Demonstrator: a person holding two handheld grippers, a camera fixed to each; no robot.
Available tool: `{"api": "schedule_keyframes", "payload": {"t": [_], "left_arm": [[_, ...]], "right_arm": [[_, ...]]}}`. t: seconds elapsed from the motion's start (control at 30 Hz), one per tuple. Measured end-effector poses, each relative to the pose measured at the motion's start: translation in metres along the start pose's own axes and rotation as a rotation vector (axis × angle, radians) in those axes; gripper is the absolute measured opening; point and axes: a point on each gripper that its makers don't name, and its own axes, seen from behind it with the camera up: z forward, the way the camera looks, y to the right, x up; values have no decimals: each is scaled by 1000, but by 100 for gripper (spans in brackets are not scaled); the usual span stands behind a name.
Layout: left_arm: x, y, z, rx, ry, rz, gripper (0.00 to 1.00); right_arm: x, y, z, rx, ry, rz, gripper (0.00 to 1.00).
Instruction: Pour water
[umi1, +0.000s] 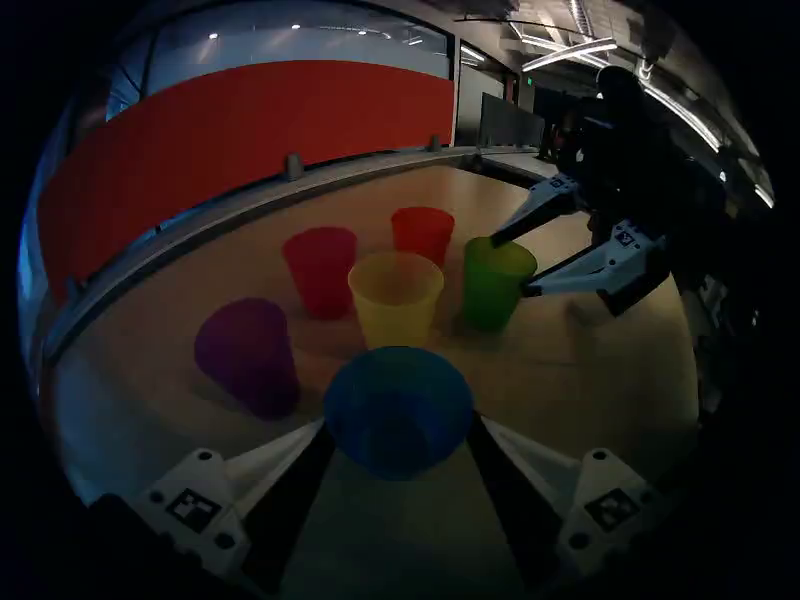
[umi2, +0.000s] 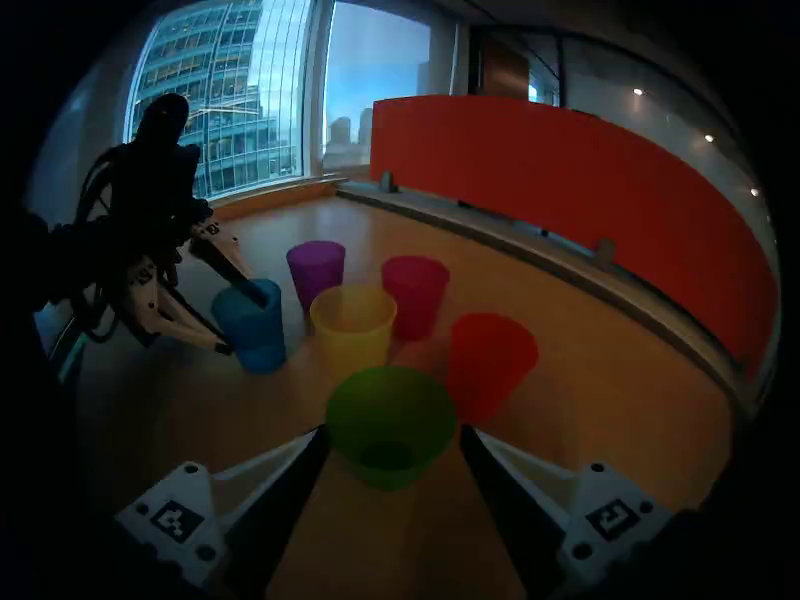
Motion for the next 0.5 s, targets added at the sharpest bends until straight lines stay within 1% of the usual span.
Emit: {"api": "schedule_keyframes", "payload": {"t": [0.2,0.5], "left_arm": [[5,-1,3,-6,16,-8,91],[5,-4,6,3,12,-18,91]], "right_arm": [[1,-1,4,4,-2,-1,100],[3,-1,8,8,-1,-6,100]]}}
